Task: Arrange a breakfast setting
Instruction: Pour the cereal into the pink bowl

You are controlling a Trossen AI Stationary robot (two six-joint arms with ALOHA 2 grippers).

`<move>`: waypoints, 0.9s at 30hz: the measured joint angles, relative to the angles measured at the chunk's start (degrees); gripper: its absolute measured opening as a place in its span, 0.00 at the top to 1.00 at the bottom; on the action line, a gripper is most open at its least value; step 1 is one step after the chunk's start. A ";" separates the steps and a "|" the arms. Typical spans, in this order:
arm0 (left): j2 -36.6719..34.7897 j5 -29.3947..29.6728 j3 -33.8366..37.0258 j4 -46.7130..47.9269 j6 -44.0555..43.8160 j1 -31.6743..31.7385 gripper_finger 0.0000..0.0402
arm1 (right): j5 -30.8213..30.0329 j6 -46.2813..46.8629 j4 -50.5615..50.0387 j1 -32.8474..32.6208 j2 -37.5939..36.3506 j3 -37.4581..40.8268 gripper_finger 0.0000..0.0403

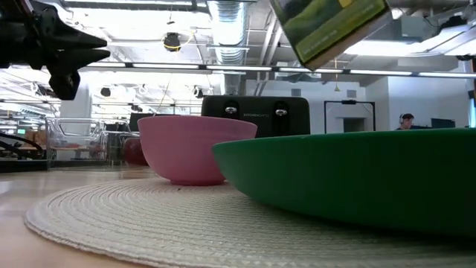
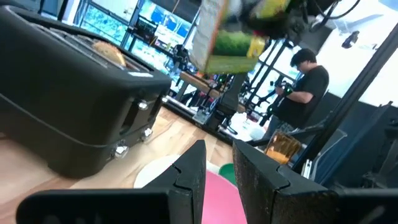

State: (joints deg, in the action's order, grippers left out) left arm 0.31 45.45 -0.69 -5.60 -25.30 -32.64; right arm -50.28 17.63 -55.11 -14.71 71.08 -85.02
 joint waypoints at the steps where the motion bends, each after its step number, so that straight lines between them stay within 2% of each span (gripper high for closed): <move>1: 0.01 0.02 -0.02 -0.17 0.20 0.02 0.83 | 2.23 -1.42 -1.50 -0.13 1.06 -1.34 0.45; 14: 0.01 0.23 0.00 -1.40 2.40 0.00 0.83 | 20.56 -17.33 -23.05 -0.19 17.13 -15.99 0.45; 20: -0.03 0.00 -0.02 -1.59 4.98 0.01 0.83 | 23.44 -23.21 -26.61 -1.14 23.96 -18.32 0.45; 27: -0.03 -0.04 0.00 -1.39 5.62 0.00 0.83 | 23.44 -28.36 -29.33 -2.09 28.74 -20.30 0.45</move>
State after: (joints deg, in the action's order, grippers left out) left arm 0.27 45.41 -0.69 -7.00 -19.68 -32.64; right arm -26.83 -10.72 -84.43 -16.81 99.82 -105.33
